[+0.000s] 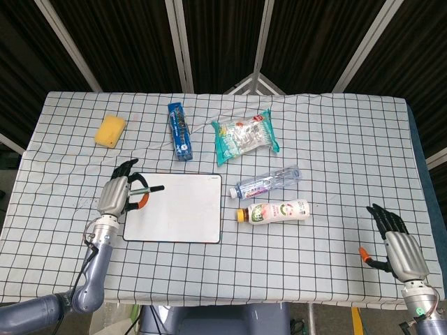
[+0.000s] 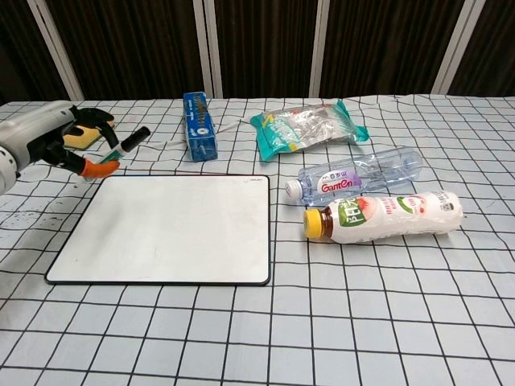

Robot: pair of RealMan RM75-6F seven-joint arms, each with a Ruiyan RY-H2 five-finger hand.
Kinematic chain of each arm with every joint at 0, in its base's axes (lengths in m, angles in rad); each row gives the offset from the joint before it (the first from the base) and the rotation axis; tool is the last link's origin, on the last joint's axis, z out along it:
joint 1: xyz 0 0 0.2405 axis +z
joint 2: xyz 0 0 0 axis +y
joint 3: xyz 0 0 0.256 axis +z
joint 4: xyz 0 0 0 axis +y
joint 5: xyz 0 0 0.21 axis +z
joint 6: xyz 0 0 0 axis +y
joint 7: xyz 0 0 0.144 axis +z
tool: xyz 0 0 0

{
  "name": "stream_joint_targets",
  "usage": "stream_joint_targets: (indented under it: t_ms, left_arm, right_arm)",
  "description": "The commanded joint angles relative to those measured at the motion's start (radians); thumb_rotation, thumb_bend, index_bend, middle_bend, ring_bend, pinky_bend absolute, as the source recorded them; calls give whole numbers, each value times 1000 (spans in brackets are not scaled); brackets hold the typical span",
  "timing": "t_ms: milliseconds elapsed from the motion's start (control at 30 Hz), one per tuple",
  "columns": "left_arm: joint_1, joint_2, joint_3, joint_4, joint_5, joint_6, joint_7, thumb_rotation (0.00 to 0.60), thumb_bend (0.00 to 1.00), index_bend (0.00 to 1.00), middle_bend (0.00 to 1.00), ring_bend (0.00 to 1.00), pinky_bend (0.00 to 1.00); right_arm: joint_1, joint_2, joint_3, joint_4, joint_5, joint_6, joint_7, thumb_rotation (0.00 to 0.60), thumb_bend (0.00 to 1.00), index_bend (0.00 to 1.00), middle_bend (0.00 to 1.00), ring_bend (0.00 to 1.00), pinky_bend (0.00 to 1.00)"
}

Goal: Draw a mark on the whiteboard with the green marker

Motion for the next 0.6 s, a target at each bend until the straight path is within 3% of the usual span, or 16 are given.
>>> stream_joint_targets:
  t_ms: [33, 200, 600]
  left_arm:
    - [-18, -49, -13, 39, 107, -78, -215, 600, 585, 606, 68, 0, 20]
    - [-44, -116, 9, 132, 184, -107, -348, 600, 584, 609, 73, 0, 20]
    - [-89, -207, 21, 238, 240, -124, -450, 600, 580, 619, 85, 0, 20]
  right_arm:
    - [1, 1, 2, 1, 4, -3, 3, 600, 350, 0, 0, 0, 0]
    - [4, 2, 5, 1, 10, -9, 6, 600, 351, 0, 0, 0, 0]
    - [5, 4, 6, 0, 12, -11, 12, 600, 351, 0, 0, 0, 0]
